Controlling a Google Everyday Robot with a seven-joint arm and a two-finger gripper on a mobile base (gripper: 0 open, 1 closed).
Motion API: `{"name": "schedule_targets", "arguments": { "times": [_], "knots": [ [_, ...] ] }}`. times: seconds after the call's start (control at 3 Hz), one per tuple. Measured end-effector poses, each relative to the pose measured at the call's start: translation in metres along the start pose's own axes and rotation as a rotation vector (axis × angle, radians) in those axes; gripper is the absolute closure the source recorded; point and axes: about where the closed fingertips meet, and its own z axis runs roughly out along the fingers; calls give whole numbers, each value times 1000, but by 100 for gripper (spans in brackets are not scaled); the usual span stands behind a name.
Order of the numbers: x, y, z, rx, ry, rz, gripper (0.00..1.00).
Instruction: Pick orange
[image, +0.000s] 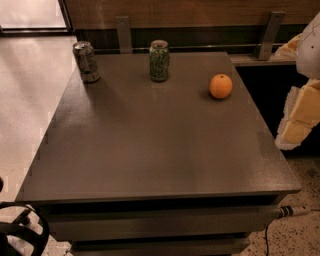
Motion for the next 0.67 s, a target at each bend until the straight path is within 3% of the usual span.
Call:
{"name": "schedule_targets", "arguments": {
  "times": [0.33,0.67],
  "knots": [
    [0,0,0,0,0,0,0],
    [3,-27,-1,30,-48,19,0]
  ]
}}
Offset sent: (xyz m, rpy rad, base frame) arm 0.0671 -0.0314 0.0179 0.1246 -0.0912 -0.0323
